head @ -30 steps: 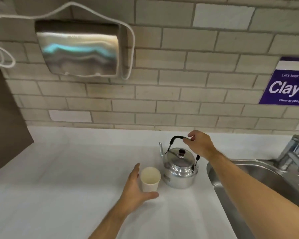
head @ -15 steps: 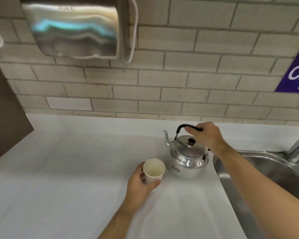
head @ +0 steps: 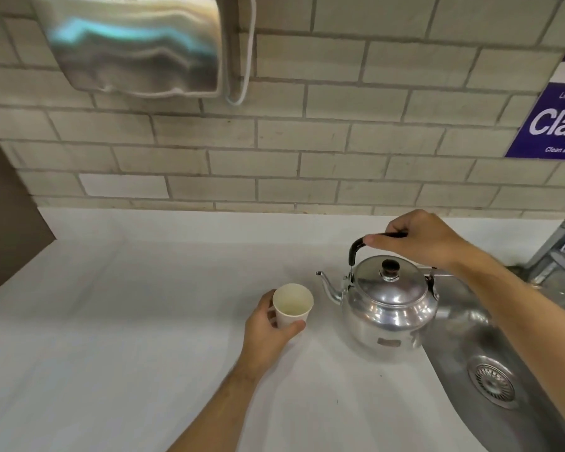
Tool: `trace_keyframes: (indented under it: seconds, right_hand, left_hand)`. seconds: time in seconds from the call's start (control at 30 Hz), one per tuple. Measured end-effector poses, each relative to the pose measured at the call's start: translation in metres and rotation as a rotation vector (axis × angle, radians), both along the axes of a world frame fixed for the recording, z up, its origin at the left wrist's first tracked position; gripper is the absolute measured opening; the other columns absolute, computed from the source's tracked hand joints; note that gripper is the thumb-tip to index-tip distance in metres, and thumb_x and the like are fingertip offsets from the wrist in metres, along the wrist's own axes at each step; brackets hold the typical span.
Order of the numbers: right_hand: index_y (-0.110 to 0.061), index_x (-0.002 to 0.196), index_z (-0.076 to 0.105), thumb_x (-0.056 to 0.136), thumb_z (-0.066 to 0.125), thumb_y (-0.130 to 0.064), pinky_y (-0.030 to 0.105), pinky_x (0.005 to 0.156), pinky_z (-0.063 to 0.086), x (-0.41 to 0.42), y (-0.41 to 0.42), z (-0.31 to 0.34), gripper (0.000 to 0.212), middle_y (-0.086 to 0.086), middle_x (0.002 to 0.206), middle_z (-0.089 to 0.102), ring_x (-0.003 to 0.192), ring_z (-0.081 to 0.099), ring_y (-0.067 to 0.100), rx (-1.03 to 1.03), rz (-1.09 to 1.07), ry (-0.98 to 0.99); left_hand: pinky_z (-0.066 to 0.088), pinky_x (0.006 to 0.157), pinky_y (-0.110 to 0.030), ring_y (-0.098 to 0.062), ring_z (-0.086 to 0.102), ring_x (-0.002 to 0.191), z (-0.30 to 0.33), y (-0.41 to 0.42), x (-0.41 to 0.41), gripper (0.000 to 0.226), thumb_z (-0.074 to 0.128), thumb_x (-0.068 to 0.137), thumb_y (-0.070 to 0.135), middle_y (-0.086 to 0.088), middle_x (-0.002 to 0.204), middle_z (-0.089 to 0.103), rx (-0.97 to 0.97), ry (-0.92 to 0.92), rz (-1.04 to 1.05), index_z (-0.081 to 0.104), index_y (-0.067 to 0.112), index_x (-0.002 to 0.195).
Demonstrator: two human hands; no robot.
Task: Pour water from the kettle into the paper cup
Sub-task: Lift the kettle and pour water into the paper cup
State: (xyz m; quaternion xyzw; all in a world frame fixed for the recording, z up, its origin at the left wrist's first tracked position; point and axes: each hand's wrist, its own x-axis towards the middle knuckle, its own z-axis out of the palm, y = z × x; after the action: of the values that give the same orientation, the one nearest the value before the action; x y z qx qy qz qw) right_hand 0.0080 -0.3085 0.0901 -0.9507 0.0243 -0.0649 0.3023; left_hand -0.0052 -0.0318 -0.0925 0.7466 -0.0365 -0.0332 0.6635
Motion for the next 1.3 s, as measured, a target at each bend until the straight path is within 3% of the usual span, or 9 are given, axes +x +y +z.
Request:
trace_keyframes:
  seconds: [0.27, 0.4, 0.57, 0.8, 0.93, 1.13, 1.3]
  right_hand:
    - [-0.002, 0.060, 0.056, 0.063, 0.073, -0.071, 0.023, 0.045, 0.026, -0.007, 0.020, -0.006, 0.071, -0.005, 0.047, 0.037, 0.042, 0.032, 0.007, -0.088, 0.122, 0.054]
    - [-0.012, 0.051, 0.055, 0.063, 0.075, -0.069, 0.013, 0.039, 0.026, -0.006, 0.030, 0.000, 0.062, -0.010, 0.042, 0.035, 0.039, 0.035, 0.006, -0.124, 0.146, 0.069]
    - [-0.014, 0.050, 0.057, 0.066, 0.079, -0.065, 0.023, 0.047, 0.031, -0.004, 0.035, 0.007, 0.058, -0.012, 0.041, 0.038, 0.040, 0.038, 0.005, -0.184, 0.149, 0.077]
    - [-0.005, 0.059, 0.060, 0.063, 0.076, -0.070, 0.023, 0.047, 0.030, -0.003, 0.037, 0.011, 0.067, -0.010, 0.044, 0.037, 0.041, 0.035, 0.007, -0.229, 0.176, 0.076]
    - [-0.005, 0.059, 0.059, 0.063, 0.075, -0.072, 0.019, 0.044, 0.028, -0.003, 0.037, 0.012, 0.069, -0.011, 0.045, 0.035, 0.042, 0.033, 0.007, -0.246, 0.197, 0.072]
    - [-0.008, 0.052, 0.056, 0.063, 0.075, -0.071, 0.026, 0.049, 0.031, 0.000, 0.037, 0.015, 0.066, -0.010, 0.044, 0.034, 0.042, 0.032, 0.008, -0.274, 0.223, 0.072]
    - [-0.003, 0.059, 0.055, 0.065, 0.074, -0.070, 0.027, 0.050, 0.030, 0.002, 0.036, 0.017, 0.070, -0.007, 0.048, 0.033, 0.046, 0.031, 0.011, -0.309, 0.239, 0.072]
  left_hand:
    - [0.054, 0.069, -0.013, 0.000, 0.068, 0.090, 0.000, -0.002, -0.005, 0.060, 0.087, 0.063, 0.015, 0.017, 0.102, 0.071, -0.018, -0.013, -0.013, 0.058, 0.052, 0.100]
    - [0.055, 0.070, -0.016, -0.003, 0.068, 0.092, 0.002, -0.001, -0.007, 0.060, 0.087, 0.063, 0.014, 0.017, 0.102, 0.071, -0.031, -0.020, -0.017, 0.058, 0.054, 0.098]
    - [0.056, 0.071, -0.018, -0.004, 0.068, 0.093, 0.004, -0.002, -0.008, 0.059, 0.087, 0.064, 0.011, 0.016, 0.102, 0.071, -0.034, -0.028, -0.025, 0.058, 0.049, 0.099]
    - [0.052, 0.066, -0.009, 0.008, 0.065, 0.087, 0.006, -0.001, -0.009, 0.059, 0.087, 0.064, 0.010, 0.025, 0.095, 0.069, -0.024, -0.038, -0.024, 0.057, 0.050, 0.097]
    - [0.052, 0.067, -0.009, 0.008, 0.064, 0.089, 0.005, -0.001, -0.008, 0.059, 0.087, 0.064, 0.011, 0.021, 0.101, 0.069, -0.021, -0.044, -0.030, 0.057, 0.048, 0.100]
    - [0.053, 0.068, -0.011, 0.005, 0.065, 0.091, 0.003, 0.000, -0.006, 0.059, 0.088, 0.063, 0.013, 0.023, 0.098, 0.070, -0.028, -0.043, -0.029, 0.058, 0.050, 0.098]
    - [0.054, 0.068, -0.013, 0.003, 0.066, 0.090, 0.001, 0.000, -0.005, 0.059, 0.088, 0.062, 0.013, 0.021, 0.099, 0.070, -0.032, -0.040, -0.030, 0.059, 0.051, 0.098]
